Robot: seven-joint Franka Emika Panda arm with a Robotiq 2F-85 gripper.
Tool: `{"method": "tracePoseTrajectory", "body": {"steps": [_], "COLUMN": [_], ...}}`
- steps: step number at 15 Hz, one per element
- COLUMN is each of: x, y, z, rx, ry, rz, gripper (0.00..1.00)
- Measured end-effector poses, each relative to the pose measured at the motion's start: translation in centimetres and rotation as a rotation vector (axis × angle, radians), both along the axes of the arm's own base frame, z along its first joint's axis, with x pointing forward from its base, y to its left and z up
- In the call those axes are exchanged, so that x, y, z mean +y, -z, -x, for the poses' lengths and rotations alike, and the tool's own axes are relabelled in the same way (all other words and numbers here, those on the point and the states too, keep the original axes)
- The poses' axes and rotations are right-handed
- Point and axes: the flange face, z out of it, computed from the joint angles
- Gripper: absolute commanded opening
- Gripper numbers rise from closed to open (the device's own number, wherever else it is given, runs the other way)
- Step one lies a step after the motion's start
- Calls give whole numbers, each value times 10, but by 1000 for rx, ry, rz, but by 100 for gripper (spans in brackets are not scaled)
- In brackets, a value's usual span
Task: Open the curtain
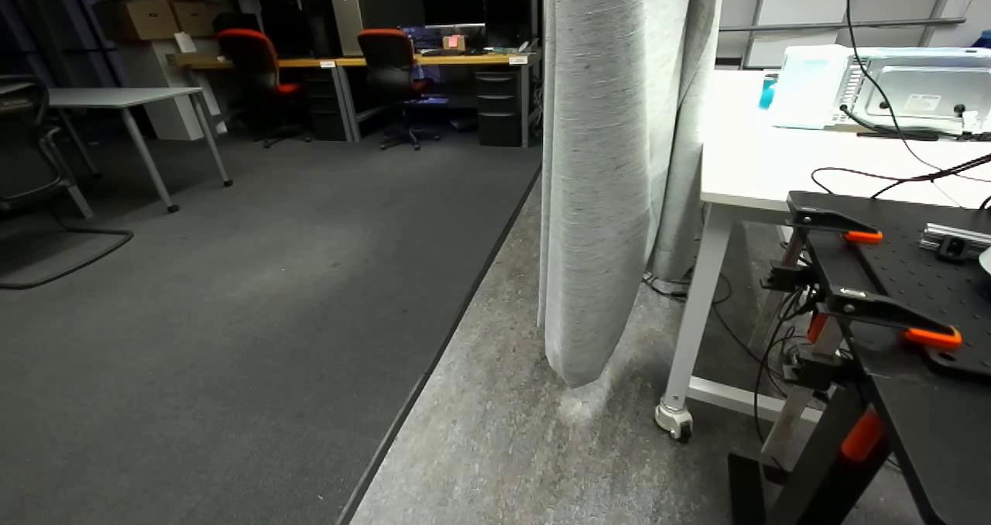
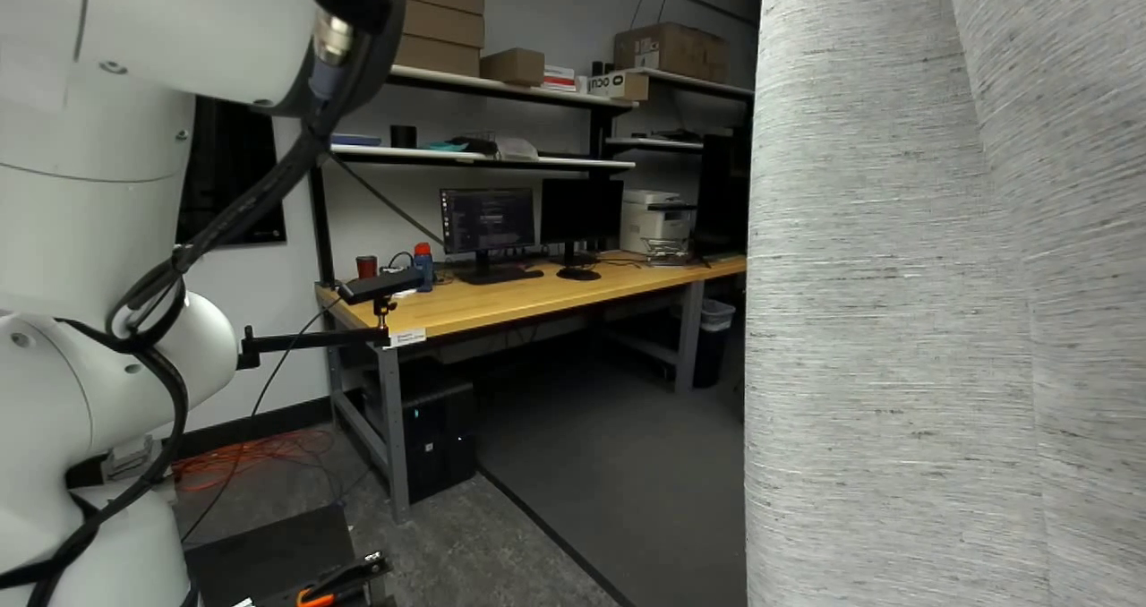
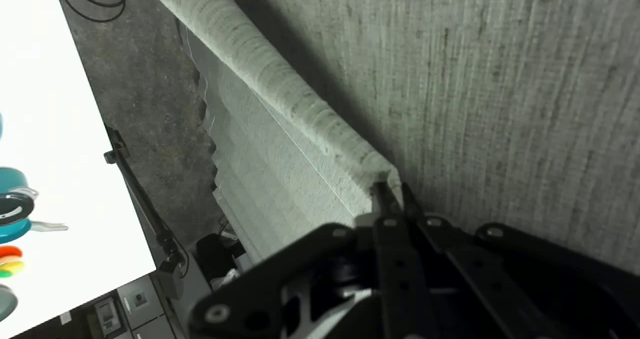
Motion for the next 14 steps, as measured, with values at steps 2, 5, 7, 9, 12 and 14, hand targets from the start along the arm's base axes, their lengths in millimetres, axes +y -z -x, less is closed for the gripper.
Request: {"method": "tracePoseTrajectory", "body": {"steps": [2, 5, 7, 9, 12, 14], "x": [3, 9, 13, 16, 20, 22], "y": [0, 1, 2, 4, 3, 2], "z": [-7, -20, -29, -35, -39, -39], "rx": [-10, -36, -53, -65, -68, -63], "ry": [-15, -64, -105, -144, -181, -194], "rz": [-5, -10, -15, -23, -29, -29], "gripper": [0, 0, 0, 0, 0, 0]}}
